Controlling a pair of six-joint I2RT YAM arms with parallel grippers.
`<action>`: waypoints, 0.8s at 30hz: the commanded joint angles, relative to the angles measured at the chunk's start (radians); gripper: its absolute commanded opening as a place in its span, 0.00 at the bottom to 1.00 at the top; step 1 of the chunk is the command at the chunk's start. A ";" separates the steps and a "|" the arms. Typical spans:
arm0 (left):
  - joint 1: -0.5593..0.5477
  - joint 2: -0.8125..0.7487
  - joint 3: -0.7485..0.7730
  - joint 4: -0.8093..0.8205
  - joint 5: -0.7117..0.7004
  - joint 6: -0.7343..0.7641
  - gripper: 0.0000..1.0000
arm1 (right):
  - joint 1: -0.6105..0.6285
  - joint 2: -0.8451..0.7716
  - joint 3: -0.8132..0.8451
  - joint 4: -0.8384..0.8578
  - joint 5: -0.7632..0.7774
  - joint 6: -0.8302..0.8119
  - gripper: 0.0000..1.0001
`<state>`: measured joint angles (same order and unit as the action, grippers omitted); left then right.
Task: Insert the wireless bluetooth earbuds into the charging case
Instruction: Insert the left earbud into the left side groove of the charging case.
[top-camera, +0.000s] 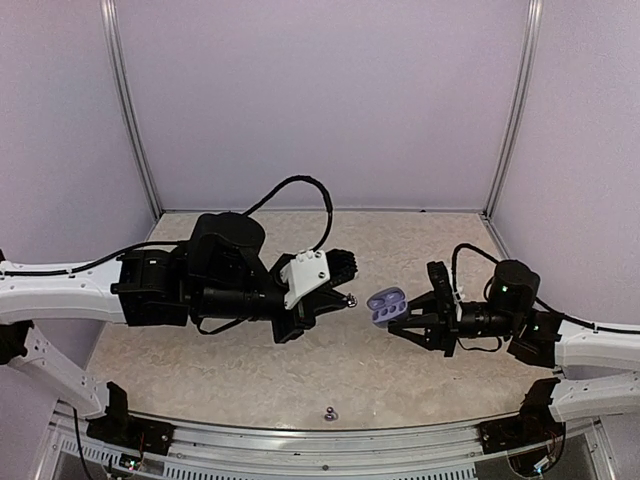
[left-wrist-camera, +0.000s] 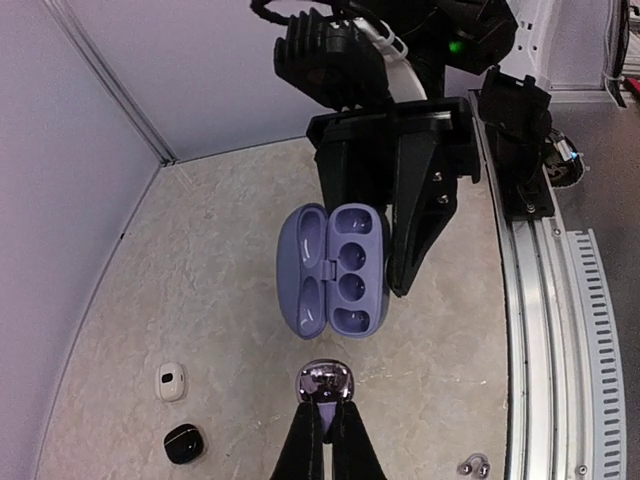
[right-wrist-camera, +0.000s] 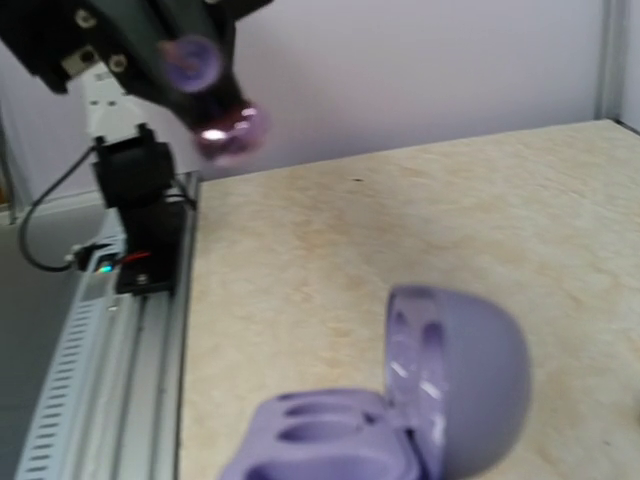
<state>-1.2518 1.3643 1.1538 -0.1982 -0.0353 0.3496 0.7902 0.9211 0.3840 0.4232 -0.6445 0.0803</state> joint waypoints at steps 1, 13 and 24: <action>-0.045 0.031 0.096 -0.260 -0.008 0.005 0.00 | 0.021 0.022 0.063 0.003 -0.061 0.001 0.00; -0.087 0.099 0.184 -0.322 -0.056 0.045 0.00 | 0.060 0.078 0.124 -0.079 -0.063 -0.016 0.00; -0.088 0.129 0.212 -0.333 -0.051 0.066 0.00 | 0.097 0.100 0.143 -0.108 -0.043 -0.034 0.00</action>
<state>-1.3327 1.4773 1.3224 -0.5213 -0.0864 0.3950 0.8719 1.0157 0.4927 0.3252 -0.6930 0.0612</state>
